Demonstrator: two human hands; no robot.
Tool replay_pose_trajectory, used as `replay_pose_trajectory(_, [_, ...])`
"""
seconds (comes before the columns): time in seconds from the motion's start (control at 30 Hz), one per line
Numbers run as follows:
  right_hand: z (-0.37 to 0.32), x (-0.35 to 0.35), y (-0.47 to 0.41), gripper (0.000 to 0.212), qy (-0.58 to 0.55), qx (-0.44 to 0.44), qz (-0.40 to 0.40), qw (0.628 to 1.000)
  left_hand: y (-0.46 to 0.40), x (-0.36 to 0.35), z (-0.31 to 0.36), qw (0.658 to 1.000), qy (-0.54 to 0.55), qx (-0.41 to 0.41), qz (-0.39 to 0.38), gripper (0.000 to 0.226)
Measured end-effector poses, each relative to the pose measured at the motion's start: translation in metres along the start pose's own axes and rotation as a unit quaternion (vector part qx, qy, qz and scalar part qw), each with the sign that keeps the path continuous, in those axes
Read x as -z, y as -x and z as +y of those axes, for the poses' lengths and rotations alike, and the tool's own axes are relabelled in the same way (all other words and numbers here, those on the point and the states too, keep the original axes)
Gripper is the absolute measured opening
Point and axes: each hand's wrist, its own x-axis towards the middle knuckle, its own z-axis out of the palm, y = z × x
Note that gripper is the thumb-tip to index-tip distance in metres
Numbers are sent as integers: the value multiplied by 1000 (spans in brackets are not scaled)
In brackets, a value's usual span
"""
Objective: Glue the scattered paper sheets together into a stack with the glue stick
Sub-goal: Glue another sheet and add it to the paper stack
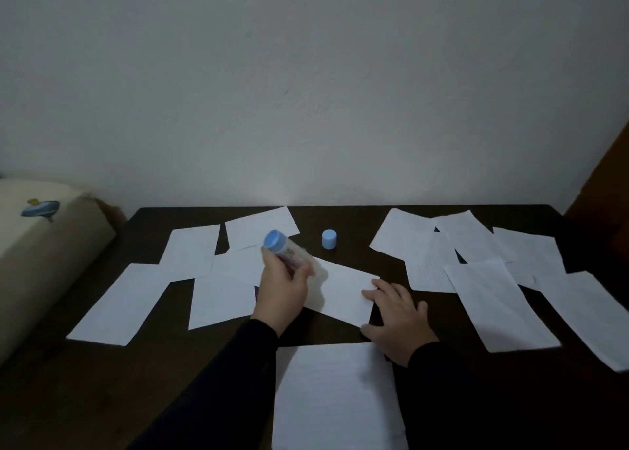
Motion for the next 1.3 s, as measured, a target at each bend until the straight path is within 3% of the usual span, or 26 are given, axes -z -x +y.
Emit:
replay_pose_trajectory(0.13, [-2,1,-2,55,2,15,9,1000,-7,-27,14,995,-81,-39,-35,56])
replay_pose_trajectory(0.33, [0,-1,1,50,5,24,10,1000,-16,-69,25,972,-186,-115,-85,44])
replay_pose_trajectory(0.5, [1,1,-1,55,6,18,0,1000,-18,-77,15,965,-220,-110,-96,47])
replay_pose_trajectory(0.63, [2,1,-3,56,9,11,-9,1000,-29,-64,10,956,-256,-121,-72,50])
replay_pose_trajectory(0.8, [1,2,-3,57,12,4,-10,1000,-46,-37,10,958,-283,-42,-1,45])
replay_pose_trajectory(0.93, [0,6,0,57,22,2,-2,1000,-47,-29,8,964,-262,-42,31,42])
replay_pose_trajectory(1.1, [-8,4,-2,63,50,-25,-28,998,-34,-9,10,987,-77,-35,136,60])
replay_pose_trajectory(1.23, [-20,7,4,65,93,-43,-48,994,-11,14,4,984,-118,-67,114,66])
replay_pose_trajectory(1.3, [-25,14,9,62,60,-27,-44,997,1,24,-2,985,-122,-73,97,66])
